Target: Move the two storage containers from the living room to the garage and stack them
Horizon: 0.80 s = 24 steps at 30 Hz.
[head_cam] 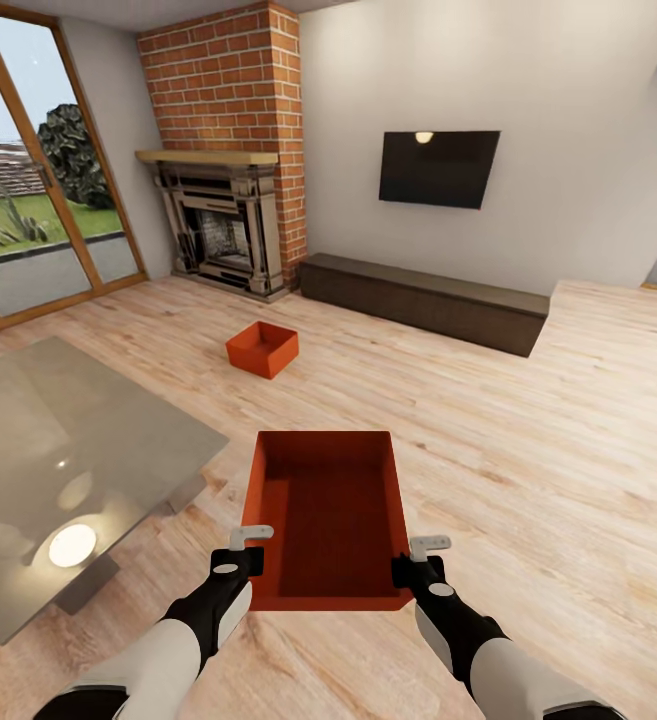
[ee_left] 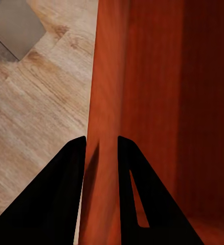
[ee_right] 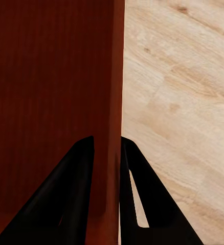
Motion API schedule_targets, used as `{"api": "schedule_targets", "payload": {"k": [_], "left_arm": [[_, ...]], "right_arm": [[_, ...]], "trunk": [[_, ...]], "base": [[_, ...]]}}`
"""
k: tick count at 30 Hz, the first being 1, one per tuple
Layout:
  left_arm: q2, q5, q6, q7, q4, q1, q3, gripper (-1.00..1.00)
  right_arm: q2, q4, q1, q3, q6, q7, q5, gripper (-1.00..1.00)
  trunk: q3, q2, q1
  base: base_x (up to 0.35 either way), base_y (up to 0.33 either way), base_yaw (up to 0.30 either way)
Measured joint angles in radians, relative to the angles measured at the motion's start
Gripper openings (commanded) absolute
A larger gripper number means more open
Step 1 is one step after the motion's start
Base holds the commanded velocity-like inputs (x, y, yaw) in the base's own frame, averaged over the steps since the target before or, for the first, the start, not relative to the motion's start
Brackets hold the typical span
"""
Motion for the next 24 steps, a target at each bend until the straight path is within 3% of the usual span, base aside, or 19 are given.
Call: {"api": "schedule_targets", "payload": {"k": [24], "left_arm": [[0.000,0.001,0.000,0.001,0.000,0.000,-0.001,-1.00]], "right_arm": [[0.000,0.000,0.000,0.000,0.001,0.000,0.001,-1.00]], "trunk": [[0.037,0.000,0.000]], "base": [[0.000,0.000,0.000]]}}
